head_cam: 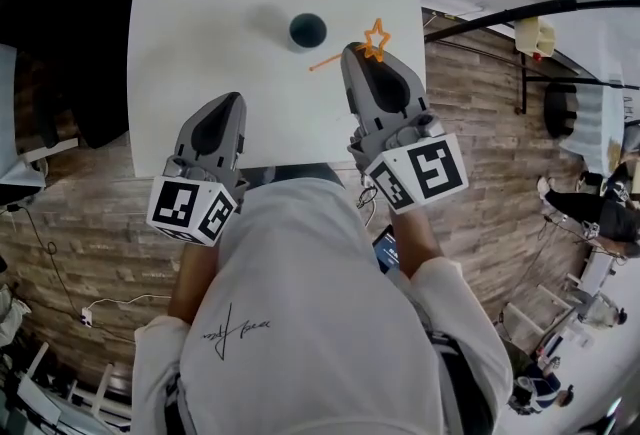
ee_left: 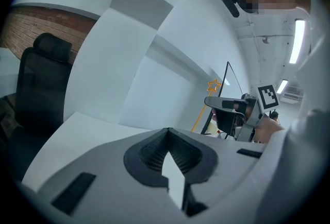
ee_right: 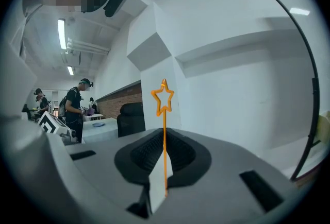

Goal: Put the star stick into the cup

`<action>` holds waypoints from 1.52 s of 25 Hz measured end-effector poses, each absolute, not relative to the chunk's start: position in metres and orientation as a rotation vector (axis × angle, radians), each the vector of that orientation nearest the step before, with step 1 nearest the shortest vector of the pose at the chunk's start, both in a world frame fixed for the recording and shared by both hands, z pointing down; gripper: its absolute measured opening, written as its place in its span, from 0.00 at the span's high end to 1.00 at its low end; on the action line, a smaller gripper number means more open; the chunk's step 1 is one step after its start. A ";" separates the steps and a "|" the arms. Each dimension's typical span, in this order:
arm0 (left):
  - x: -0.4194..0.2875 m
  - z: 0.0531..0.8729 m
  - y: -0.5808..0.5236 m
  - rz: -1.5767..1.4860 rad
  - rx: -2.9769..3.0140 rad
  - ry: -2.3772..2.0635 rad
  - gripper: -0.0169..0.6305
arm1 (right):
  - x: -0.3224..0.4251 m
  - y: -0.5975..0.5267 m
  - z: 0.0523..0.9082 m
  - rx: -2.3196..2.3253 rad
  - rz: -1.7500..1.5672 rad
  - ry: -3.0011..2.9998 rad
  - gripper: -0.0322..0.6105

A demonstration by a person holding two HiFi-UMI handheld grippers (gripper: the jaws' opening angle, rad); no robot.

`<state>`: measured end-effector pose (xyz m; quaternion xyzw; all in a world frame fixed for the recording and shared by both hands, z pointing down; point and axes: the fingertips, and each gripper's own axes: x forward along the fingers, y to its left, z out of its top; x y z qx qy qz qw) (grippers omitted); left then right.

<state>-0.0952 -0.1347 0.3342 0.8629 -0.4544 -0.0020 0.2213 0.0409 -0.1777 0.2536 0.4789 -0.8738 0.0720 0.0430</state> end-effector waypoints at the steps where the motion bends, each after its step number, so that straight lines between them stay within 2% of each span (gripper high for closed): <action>1: -0.094 0.336 -0.137 0.002 2.382 -1.254 0.96 | 0.043 -0.181 0.254 1.466 0.224 -2.673 0.92; 38: -0.081 0.380 -0.152 0.148 2.253 -1.260 0.96 | 0.056 -0.249 0.286 1.419 0.307 -2.682 0.92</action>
